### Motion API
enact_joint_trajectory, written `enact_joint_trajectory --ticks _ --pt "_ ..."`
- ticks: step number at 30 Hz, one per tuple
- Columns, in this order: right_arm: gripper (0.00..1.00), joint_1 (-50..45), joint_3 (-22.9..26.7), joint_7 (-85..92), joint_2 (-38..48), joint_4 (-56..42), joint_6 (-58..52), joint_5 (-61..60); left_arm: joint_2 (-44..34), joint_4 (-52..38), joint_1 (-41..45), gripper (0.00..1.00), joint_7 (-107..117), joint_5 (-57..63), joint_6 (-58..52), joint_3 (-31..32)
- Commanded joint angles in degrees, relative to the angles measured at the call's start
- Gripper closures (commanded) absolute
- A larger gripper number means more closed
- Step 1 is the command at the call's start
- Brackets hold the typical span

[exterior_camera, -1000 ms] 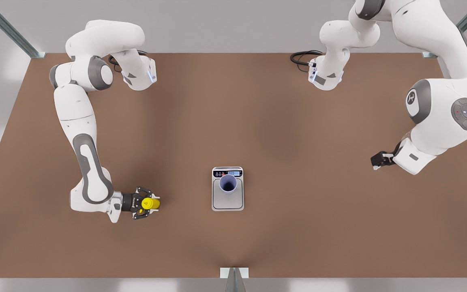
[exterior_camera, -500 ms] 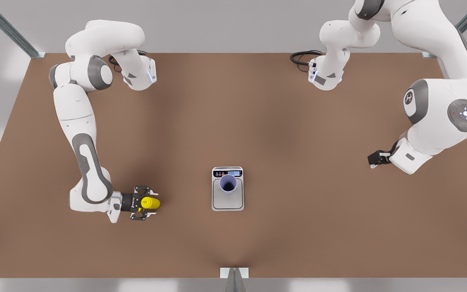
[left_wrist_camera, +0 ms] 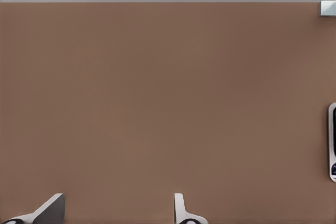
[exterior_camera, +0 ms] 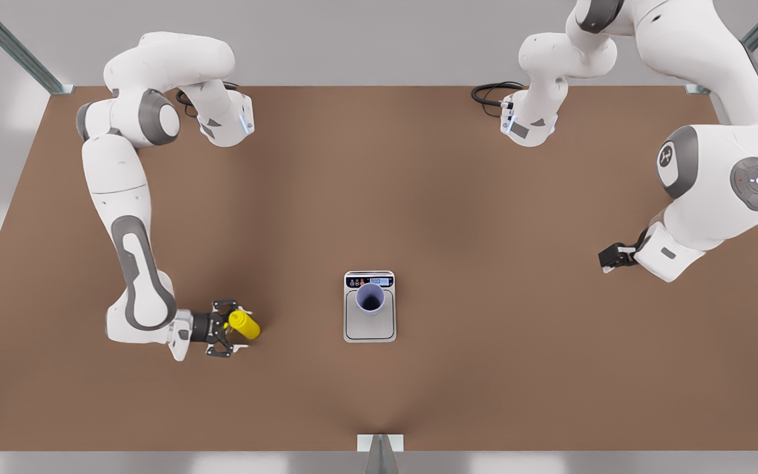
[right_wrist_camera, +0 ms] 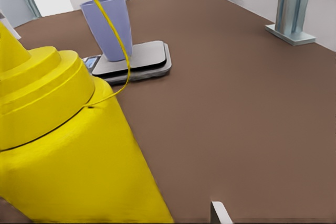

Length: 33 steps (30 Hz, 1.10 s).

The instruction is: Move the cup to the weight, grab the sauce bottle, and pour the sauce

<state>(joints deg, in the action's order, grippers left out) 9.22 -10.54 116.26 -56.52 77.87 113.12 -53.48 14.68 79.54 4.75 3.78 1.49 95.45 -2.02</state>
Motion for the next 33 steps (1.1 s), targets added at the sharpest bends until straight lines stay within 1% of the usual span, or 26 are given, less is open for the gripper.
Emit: enact_joint_trajectory --ticks 1,11,15,18,19,20,22,24,25,26,27,29,30,31,33 --pt "0.00 0.2 0.0 0.0 0.0 0.0 0.0 0.2 0.0 0.0 0.0 0.00 0.0 0.0 0.0 -0.1" --pt "0.00 3.5 0.0 0.2 0.6 1.1 -4.0 2.9 -0.1 -0.1 0.0 0.00 0.0 0.0 0.1 -0.1" --pt "0.00 6.5 0.0 -0.1 1.9 2.4 -6.2 5.6 -0.4 -0.1 0.0 0.00 0.0 0.0 0.0 -0.1" --pt "0.00 9.6 0.1 -1.1 4.2 2.6 -8.8 11.2 -0.5 -0.2 0.1 0.00 -0.1 -0.1 0.0 0.0" --pt "0.00 10.5 0.4 -4.5 5.8 2.0 -10.0 14.4 -0.4 -0.1 0.1 0.00 -0.1 -0.1 0.0 0.0" --pt "0.00 10.8 0.4 -10.7 6.9 0.4 -10.6 18.8 -0.4 -0.1 0.0 0.00 -0.1 -0.1 0.0 0.0" --pt "0.00 10.6 0.5 -25.1 12.0 -2.3 -12.5 29.3 -0.1 -0.1 0.0 0.00 0.0 -0.1 0.1 0.0" --pt "0.00 9.4 0.0 -48.7 15.0 -5.1 -13.0 39.2 -0.1 -0.2 0.0 0.00 -0.1 0.0 0.4 -0.1" --pt "0.00 7.0 0.0 -59.6 16.0 -8.2 -13.6 44.0 -0.1 -0.2 0.0 0.00 0.0 0.0 0.4 -0.2" --pt "0.00 5.7 0.0 -69.1 18.1 -8.6 -13.7 48.1 0.0 -0.2 0.0 0.00 0.0 0.0 0.4 -0.2" --pt "0.00 4.8 0.1 -74.2 19.2 -8.6 -14.0 50.6 0.0 -0.2 0.0 0.00 0.0 0.0 0.3 -0.2" --pt "0.00 -1.4 5.1 -85.0 26.8 -5.5 -15.0 51.2 0.0 -0.2 0.0 0.00 0.0 0.0 0.4 -0.2" --pt "0.00 -6.9 10.1 -92.5 29.4 -4.5 -16.7 51.2 0.0 -0.2 0.0 0.00 0.0 -0.1 0.4 -0.2" --pt "0.00 -9.0 11.1 -99.5 32.4 -2.6 -17.1 51.3 0.0 -0.2 0.0 0.00 0.0 -0.1 0.3 -0.2" --pt "0.00 -10.0 11.0 -110.5 38.6 3.0 -16.5 51.4 0.0 -0.2 0.0 0.00 0.0 -0.1 0.4 -0.1"
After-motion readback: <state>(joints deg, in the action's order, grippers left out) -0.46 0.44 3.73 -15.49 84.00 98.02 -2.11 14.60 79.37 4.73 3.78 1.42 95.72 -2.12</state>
